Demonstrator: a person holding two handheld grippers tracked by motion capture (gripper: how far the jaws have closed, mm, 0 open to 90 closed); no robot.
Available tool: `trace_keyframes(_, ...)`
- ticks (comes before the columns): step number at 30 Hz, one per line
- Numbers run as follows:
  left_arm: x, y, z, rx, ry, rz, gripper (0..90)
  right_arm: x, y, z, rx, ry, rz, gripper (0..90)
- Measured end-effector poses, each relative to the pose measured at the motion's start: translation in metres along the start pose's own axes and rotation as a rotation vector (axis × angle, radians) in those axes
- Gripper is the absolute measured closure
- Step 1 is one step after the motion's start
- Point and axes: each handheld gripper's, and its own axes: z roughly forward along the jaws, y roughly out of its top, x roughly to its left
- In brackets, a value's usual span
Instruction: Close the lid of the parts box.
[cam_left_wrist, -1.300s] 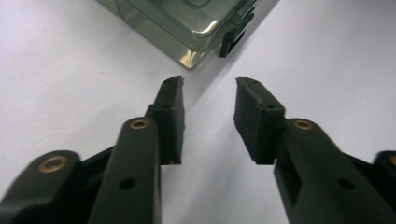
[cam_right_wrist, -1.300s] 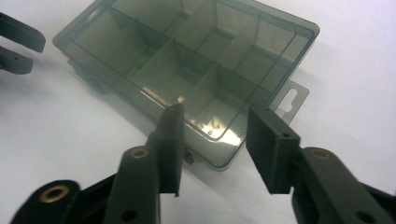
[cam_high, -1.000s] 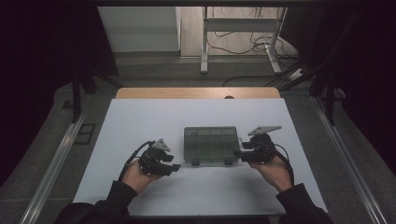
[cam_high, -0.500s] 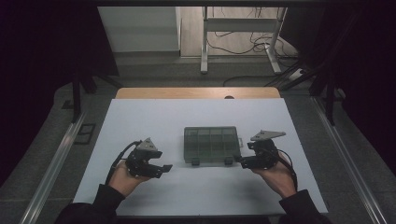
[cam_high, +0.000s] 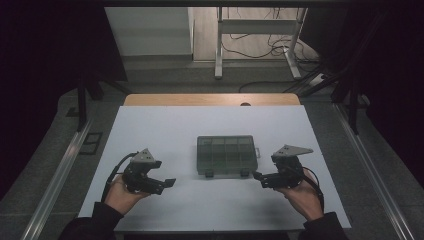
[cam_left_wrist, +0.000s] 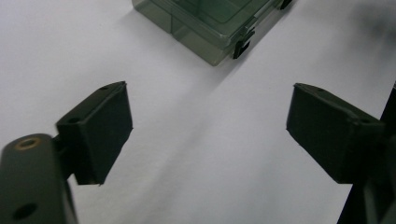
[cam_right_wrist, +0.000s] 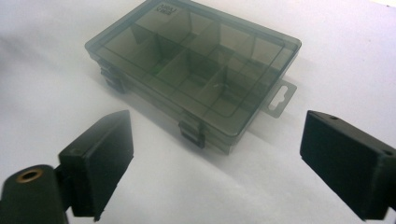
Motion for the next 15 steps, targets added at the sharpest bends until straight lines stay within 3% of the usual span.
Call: trace_keyframes(15, 0.008, -0.014, -0.023, -0.033, 0.027, -0.042, 5.9, 0.001, -0.010, -0.015, 0.005, -0.014, 0.013, 4.6)
